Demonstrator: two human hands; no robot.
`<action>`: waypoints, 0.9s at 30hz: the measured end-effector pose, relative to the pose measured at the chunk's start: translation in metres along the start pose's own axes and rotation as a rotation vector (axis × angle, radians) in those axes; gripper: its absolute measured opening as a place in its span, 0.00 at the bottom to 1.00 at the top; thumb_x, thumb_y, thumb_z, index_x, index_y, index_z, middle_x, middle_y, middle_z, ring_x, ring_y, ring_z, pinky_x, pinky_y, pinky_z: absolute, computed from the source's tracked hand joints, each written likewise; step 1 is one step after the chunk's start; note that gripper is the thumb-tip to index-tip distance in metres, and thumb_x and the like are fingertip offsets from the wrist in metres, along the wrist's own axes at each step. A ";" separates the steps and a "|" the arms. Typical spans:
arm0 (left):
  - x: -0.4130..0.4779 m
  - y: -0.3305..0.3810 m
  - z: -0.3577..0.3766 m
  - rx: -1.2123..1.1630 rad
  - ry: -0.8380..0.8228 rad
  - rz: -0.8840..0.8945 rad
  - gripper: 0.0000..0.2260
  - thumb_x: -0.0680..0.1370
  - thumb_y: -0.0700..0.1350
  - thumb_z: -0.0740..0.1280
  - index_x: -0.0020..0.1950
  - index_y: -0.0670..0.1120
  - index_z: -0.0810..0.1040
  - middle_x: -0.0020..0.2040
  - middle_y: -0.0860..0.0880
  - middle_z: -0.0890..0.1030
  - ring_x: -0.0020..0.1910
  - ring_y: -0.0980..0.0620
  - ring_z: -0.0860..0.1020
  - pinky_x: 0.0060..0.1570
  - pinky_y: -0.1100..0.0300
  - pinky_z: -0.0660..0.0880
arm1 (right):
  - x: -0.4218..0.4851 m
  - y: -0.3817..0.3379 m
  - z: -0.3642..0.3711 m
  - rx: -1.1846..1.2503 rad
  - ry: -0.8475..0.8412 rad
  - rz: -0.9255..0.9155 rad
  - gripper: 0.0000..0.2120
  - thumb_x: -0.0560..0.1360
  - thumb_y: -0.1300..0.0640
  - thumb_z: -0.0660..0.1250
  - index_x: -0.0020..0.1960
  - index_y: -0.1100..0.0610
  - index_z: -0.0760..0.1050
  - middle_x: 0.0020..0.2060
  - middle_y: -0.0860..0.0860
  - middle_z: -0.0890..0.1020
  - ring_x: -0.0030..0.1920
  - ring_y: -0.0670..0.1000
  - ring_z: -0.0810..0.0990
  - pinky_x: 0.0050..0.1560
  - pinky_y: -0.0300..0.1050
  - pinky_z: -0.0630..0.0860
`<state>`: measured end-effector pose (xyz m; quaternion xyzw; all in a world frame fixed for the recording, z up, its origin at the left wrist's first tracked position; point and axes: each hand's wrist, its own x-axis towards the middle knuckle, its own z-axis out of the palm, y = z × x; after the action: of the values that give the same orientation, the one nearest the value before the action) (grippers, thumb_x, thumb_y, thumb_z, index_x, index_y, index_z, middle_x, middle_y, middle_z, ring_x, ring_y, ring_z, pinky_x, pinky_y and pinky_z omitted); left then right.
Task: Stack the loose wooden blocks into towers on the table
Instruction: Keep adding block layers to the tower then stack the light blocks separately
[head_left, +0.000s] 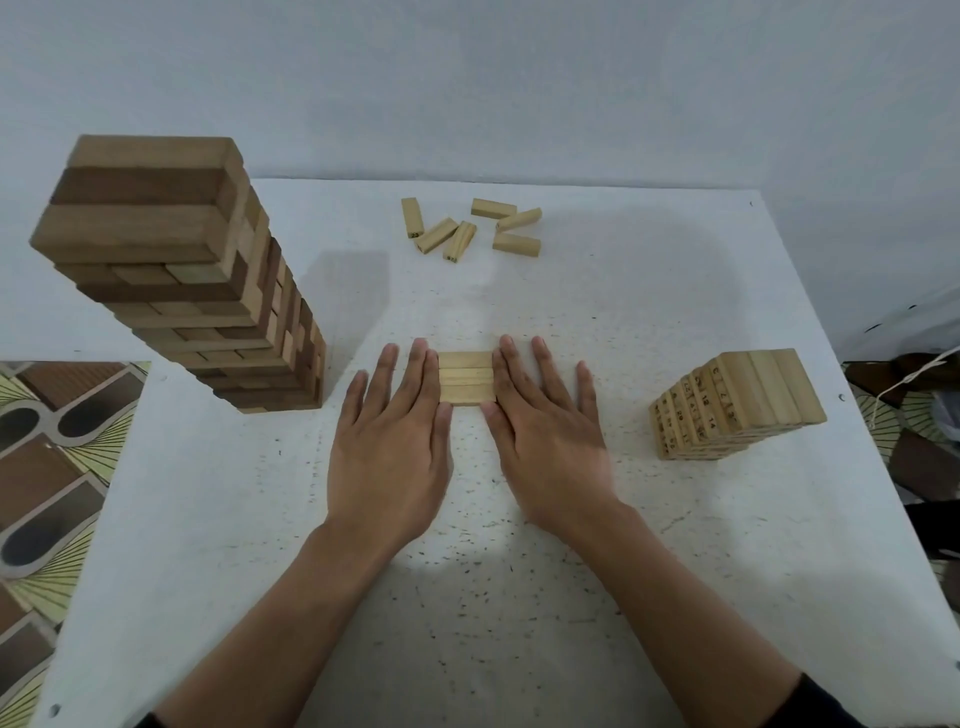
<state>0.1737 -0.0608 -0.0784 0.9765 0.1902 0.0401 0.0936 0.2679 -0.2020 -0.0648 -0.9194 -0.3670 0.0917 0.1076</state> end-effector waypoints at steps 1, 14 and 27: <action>0.000 -0.001 0.000 -0.008 0.001 0.000 0.26 0.86 0.54 0.42 0.83 0.46 0.52 0.83 0.51 0.52 0.82 0.50 0.45 0.80 0.49 0.47 | 0.000 0.000 0.000 0.003 0.005 0.000 0.28 0.84 0.43 0.37 0.82 0.50 0.41 0.80 0.41 0.41 0.79 0.46 0.32 0.78 0.56 0.33; -0.001 -0.002 0.001 -0.005 -0.001 0.026 0.26 0.86 0.54 0.42 0.82 0.44 0.52 0.82 0.48 0.54 0.82 0.47 0.48 0.80 0.47 0.51 | 0.000 0.001 0.000 -0.010 -0.028 0.000 0.29 0.83 0.41 0.34 0.81 0.49 0.37 0.79 0.41 0.37 0.78 0.46 0.29 0.77 0.54 0.29; 0.015 -0.019 -0.031 -0.261 -0.030 0.072 0.37 0.77 0.65 0.58 0.82 0.49 0.57 0.76 0.49 0.69 0.75 0.47 0.64 0.71 0.43 0.66 | 0.015 0.005 -0.045 0.235 -0.085 -0.024 0.37 0.79 0.38 0.63 0.81 0.49 0.52 0.79 0.46 0.58 0.79 0.48 0.53 0.77 0.49 0.49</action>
<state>0.1772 -0.0324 -0.0512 0.9627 0.1468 0.0532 0.2212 0.2934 -0.2011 -0.0244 -0.8912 -0.3691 0.1718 0.2002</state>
